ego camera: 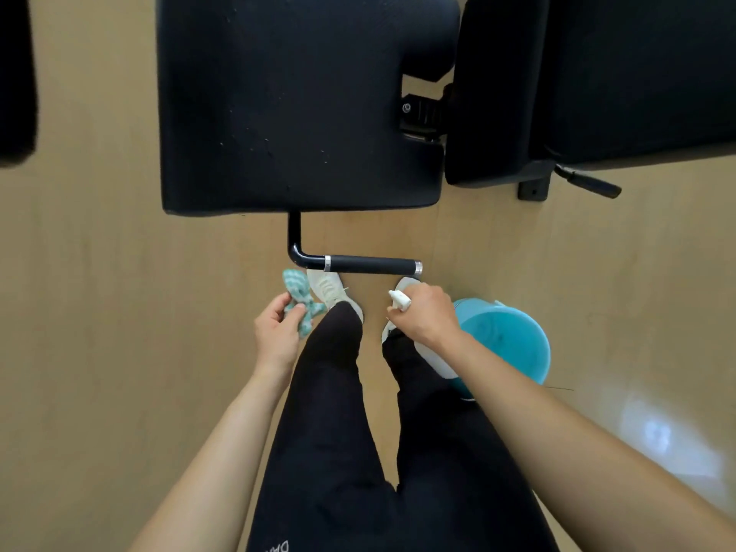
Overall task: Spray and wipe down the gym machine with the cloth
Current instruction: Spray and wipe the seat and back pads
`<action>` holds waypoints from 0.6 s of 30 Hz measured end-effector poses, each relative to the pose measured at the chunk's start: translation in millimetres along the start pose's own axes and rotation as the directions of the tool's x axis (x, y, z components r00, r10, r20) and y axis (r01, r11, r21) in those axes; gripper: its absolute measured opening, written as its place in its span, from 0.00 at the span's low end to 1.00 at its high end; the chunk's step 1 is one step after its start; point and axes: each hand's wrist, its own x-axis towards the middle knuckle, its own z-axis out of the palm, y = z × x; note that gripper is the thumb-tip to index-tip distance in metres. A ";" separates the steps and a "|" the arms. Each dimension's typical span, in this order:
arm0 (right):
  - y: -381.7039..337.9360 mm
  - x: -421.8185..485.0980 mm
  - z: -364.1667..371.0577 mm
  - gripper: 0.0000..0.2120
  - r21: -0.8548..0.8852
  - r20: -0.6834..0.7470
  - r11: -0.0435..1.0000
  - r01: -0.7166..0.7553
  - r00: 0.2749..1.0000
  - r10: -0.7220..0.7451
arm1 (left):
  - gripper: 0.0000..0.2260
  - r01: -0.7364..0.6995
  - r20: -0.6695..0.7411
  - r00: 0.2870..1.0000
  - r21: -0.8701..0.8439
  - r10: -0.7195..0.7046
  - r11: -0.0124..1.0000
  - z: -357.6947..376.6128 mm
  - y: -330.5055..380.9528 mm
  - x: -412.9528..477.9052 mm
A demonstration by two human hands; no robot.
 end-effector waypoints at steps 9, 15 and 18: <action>5.3 -19.7 -0.2 0.07 0.414 -0.048 0.909 0.044 0.998 -0.027 | 0.11 0.203 0.096 0.975 -0.043 -0.198 0.978 26.1 -30.1 -14.8; -11.4 -18.1 3.9 0.14 0.548 0.035 0.816 -0.184 0.980 0.198 | 0.10 0.332 0.181 0.929 -0.019 -0.323 0.943 48.8 -44.4 -23.0; -15.4 -17.0 5.6 0.14 0.623 0.077 0.741 -0.250 0.963 0.260 | 0.11 0.404 0.247 0.883 0.036 -0.400 0.914 55.0 -50.4 -29.0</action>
